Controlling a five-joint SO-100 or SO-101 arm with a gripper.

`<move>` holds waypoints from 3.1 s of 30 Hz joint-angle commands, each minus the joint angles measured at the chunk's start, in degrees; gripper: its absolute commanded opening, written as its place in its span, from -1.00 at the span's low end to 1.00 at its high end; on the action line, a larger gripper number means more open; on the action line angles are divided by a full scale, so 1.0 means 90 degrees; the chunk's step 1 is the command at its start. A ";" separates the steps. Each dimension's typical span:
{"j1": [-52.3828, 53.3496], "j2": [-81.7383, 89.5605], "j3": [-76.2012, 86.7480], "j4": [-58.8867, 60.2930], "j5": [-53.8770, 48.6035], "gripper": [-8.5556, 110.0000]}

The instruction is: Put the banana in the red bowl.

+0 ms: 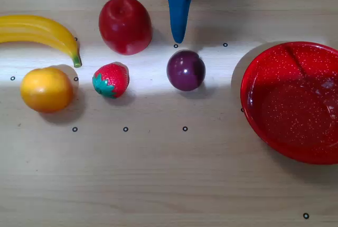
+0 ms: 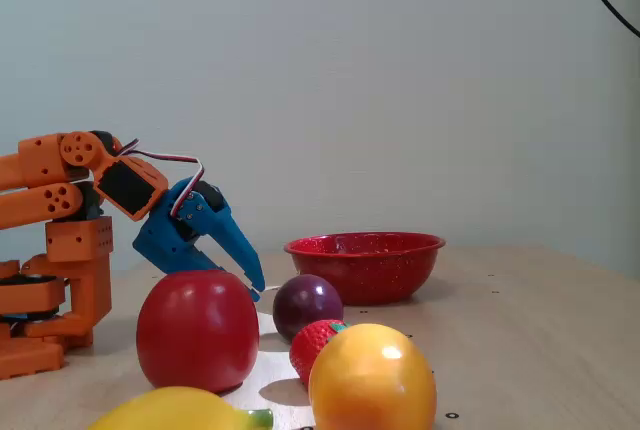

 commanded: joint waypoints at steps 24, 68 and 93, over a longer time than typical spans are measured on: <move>0.0117 -0.1318 -0.1357 0.0234 0.0420 -0.85; -0.4287 -1.0762 -1.3555 0.6152 0.5596 -0.85; -0.7227 -1.4756 -1.7080 0.6416 0.7236 -0.04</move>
